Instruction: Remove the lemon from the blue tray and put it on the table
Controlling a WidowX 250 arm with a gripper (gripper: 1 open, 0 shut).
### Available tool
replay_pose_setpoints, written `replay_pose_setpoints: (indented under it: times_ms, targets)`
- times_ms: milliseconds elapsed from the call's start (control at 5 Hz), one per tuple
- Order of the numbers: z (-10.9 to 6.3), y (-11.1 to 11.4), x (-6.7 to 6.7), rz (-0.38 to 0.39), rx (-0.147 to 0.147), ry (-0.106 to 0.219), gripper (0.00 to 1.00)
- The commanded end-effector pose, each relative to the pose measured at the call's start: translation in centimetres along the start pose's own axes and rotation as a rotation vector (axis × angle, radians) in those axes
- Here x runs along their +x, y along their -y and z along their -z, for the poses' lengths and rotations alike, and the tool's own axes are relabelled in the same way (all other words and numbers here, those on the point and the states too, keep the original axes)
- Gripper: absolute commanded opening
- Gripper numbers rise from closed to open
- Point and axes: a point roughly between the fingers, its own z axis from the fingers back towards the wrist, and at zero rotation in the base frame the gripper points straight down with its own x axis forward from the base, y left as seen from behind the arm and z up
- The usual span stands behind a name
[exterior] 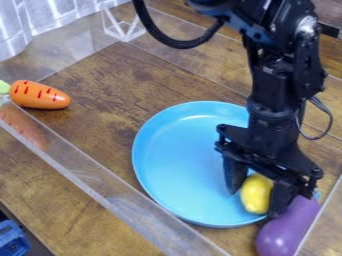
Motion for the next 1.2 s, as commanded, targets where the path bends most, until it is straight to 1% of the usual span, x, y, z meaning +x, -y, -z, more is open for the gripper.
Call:
replay_pose_setpoints:
  times_ms: [0,200,400,1000]
  targets:
    - [-3.8,1.2,1.4,0.031,-0.021,0.107,0.0]
    - [-4.7,1.0,1.8,0.024,-0.017,0.117,0.0]
    - [-5.2,0.8,1.9,0.022,-0.015,0.119,0.0]
    - [-6.1,0.6,1.9,0.025,-0.01,0.116,0.0]
